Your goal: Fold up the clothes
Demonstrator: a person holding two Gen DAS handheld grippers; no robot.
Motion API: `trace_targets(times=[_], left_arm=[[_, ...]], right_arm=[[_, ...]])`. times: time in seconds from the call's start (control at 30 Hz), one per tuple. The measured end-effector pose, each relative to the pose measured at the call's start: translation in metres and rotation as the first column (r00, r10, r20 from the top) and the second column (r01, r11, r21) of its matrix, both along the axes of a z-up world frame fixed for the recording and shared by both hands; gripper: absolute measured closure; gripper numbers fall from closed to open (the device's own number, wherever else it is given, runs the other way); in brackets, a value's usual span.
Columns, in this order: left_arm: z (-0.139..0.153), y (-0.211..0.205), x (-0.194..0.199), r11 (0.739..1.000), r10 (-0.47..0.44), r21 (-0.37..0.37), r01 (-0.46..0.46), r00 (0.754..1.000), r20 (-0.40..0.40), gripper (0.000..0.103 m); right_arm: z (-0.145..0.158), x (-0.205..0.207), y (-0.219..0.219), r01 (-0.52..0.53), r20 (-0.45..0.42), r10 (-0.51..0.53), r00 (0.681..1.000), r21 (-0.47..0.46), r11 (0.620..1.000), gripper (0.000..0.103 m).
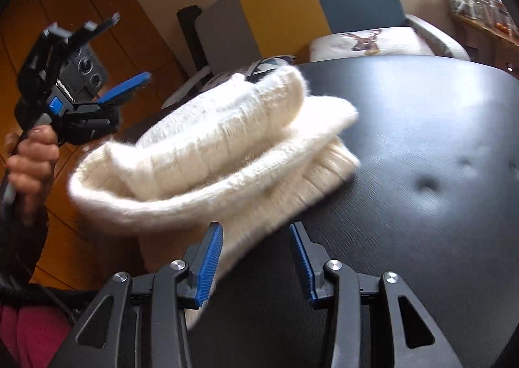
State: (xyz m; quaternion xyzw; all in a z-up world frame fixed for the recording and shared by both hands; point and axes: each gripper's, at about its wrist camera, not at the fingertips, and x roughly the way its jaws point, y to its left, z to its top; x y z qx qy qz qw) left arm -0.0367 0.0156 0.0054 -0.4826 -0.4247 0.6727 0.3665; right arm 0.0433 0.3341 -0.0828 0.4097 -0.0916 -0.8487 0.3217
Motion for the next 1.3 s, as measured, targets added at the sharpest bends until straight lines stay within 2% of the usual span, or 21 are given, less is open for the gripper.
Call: trace_targets(times=[0.07, 0.13, 0.2, 0.3, 0.37, 0.47, 0.57, 0.67, 0.73, 0.8, 0.87, 0.97, 1.0, 1.07, 1.13, 1.2, 1.3], left_arm=[[0.010, -0.036, 0.003, 0.998, 0.061, -0.003, -0.061, 0.997, -0.050, 0.038], [0.013, -0.078, 0.010, 0.986, 0.155, -0.050, -0.160, 0.984, -0.091, 0.032], [0.007, -0.116, 0.014, 0.962, 0.235, -0.121, -0.246, 0.966, -0.105, 0.032], [-0.009, -0.155, 0.025, 0.913, 0.324, -0.217, -0.345, 0.937, -0.126, 0.032], [-0.021, -0.167, 0.031, 0.900, 0.325, -0.261, -0.350, 0.936, -0.133, 0.032], [-0.035, -0.162, 0.035, 0.912, 0.267, -0.282, -0.298, 0.953, -0.144, 0.032], [-0.042, -0.147, 0.036, 0.935, 0.177, -0.278, -0.222, 0.968, -0.178, 0.032], [-0.047, -0.125, 0.031, 0.959, 0.058, -0.261, -0.111, 0.978, -0.203, 0.032], [-0.054, -0.108, 0.031, 0.956, -0.019, -0.291, -0.042, 0.979, -0.201, 0.032], [-0.062, -0.100, 0.034, 0.945, -0.072, -0.327, 0.003, 0.977, -0.201, 0.032], [-0.073, -0.098, 0.041, 0.945, -0.124, -0.321, 0.062, 0.977, -0.176, 0.031], [-0.087, -0.097, 0.051, 0.934, -0.177, -0.339, 0.117, 0.973, -0.151, 0.031], [-0.086, -0.098, 0.054, 0.934, -0.180, -0.337, 0.119, 0.971, -0.156, 0.031], [-0.079, -0.101, 0.058, 0.939, -0.164, -0.328, 0.105, 0.974, -0.159, 0.031], [-0.065, -0.101, 0.063, 0.941, -0.156, -0.329, 0.084, 0.968, -0.199, 0.031], [-0.051, -0.092, 0.068, 0.931, -0.175, -0.356, 0.074, 0.950, -0.260, 0.031], [-0.035, -0.076, 0.075, 0.917, -0.216, -0.393, 0.071, 0.916, -0.339, 0.031]], right_arm=[[0.015, 0.020, 0.007, -0.004, -0.027, 0.003, 1.000, -0.021, 1.000, 0.059], [0.032, 0.033, -0.003, -0.048, -0.062, 0.046, 0.997, -0.041, 0.998, 0.055], [0.051, 0.036, -0.031, -0.131, -0.108, 0.125, 0.986, -0.045, 0.990, 0.045], [0.068, 0.031, -0.077, -0.279, -0.139, 0.275, 0.951, -0.006, 0.960, 0.033], [0.072, 0.026, -0.107, -0.337, -0.110, 0.340, 0.934, 0.047, 0.940, 0.033], [0.067, 0.013, -0.137, -0.392, -0.023, 0.396, 0.918, 0.097, 0.915, 0.033], [0.054, -0.004, -0.153, -0.467, 0.135, 0.461, 0.877, 0.011, 0.884, 0.033], [0.030, -0.010, -0.158, -0.512, 0.269, 0.514, 0.815, -0.083, 0.855, 0.033], [0.008, -0.006, -0.144, -0.493, 0.327, 0.496, 0.805, -0.098, 0.864, 0.033], [-0.005, -0.002, -0.117, -0.422, 0.326, 0.449, 0.832, -0.153, 0.894, 0.050], [-0.010, 0.003, -0.093, -0.336, 0.315, 0.388, 0.866, -0.206, 0.919, 0.058], [-0.008, 0.014, -0.073, -0.241, 0.305, 0.316, 0.898, -0.259, 0.935, 0.055], [-0.003, 0.018, -0.068, -0.220, 0.295, 0.297, 0.908, -0.268, 0.938, 0.049], [0.010, 0.025, -0.055, -0.174, 0.259, 0.255, 0.932, -0.298, 0.939, 0.048], [0.023, 0.027, -0.040, -0.105, 0.225, 0.186, 0.957, -0.329, 0.938, 0.048], [0.032, 0.020, -0.028, 0.004, 0.220, 0.076, 0.973, -0.343, 0.939, 0.048], [0.032, 0.000, -0.021, 0.167, 0.269, -0.065, 0.961, -0.380, 0.910, 0.048]])
